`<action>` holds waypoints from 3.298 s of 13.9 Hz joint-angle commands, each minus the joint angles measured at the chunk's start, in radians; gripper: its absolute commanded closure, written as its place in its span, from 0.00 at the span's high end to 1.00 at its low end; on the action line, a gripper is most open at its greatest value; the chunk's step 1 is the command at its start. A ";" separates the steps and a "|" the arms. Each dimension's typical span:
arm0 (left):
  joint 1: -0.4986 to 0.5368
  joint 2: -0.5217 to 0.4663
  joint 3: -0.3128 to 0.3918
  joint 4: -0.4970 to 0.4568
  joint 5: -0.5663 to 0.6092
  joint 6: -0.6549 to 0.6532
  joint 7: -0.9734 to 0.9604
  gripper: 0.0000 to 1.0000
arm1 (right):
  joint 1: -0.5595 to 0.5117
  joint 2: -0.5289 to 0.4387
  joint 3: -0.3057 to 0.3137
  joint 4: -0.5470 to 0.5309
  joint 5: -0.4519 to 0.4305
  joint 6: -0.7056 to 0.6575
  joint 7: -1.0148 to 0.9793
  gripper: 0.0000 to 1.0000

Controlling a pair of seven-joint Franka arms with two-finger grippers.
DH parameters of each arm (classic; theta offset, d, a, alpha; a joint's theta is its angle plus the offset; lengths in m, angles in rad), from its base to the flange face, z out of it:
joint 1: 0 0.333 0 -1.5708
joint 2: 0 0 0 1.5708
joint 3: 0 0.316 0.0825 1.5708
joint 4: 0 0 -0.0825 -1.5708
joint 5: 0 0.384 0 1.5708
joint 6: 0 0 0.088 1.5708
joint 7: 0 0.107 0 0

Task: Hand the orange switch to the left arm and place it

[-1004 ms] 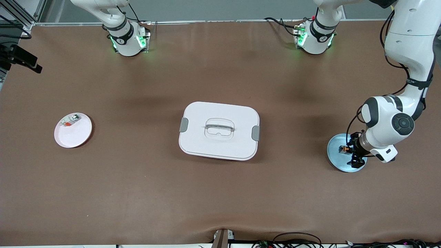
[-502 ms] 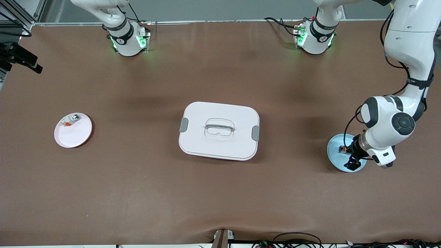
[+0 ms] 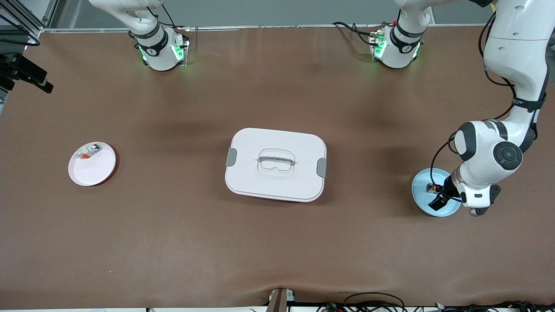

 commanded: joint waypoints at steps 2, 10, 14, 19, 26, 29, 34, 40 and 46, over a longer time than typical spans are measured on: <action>0.001 -0.017 -0.008 -0.006 0.020 -0.009 0.184 1.00 | -0.002 -0.022 0.002 -0.020 0.012 -0.002 0.000 1.00; -0.001 -0.024 -0.034 -0.005 0.034 0.019 0.597 1.00 | 0.001 -0.021 0.005 -0.020 0.012 -0.008 0.000 1.00; -0.005 -0.083 -0.033 -0.005 0.036 -0.019 0.608 1.00 | -0.001 -0.021 0.005 -0.020 0.014 -0.008 0.000 1.00; 0.002 -0.224 -0.034 -0.003 0.033 -0.099 0.600 1.00 | 0.001 -0.021 0.006 -0.020 0.014 -0.010 0.000 1.00; 0.004 -0.429 -0.036 0.011 0.013 -0.375 0.613 1.00 | -0.002 -0.021 0.005 -0.022 0.014 -0.013 0.000 1.00; 0.002 -0.489 -0.034 0.082 -0.071 -0.560 0.616 1.00 | -0.005 -0.019 0.003 -0.022 0.014 -0.008 0.000 1.00; -0.004 -0.492 -0.039 0.230 -0.079 -0.784 0.616 1.00 | -0.010 -0.019 -0.003 -0.020 0.014 -0.010 -0.012 1.00; 0.001 -0.492 -0.070 0.296 -0.087 -0.829 0.615 1.00 | -0.021 -0.019 -0.004 -0.023 0.014 -0.014 -0.014 1.00; -0.004 -0.482 -0.073 0.325 -0.101 -0.831 0.599 1.00 | -0.022 -0.019 -0.004 -0.026 0.014 -0.016 -0.014 1.00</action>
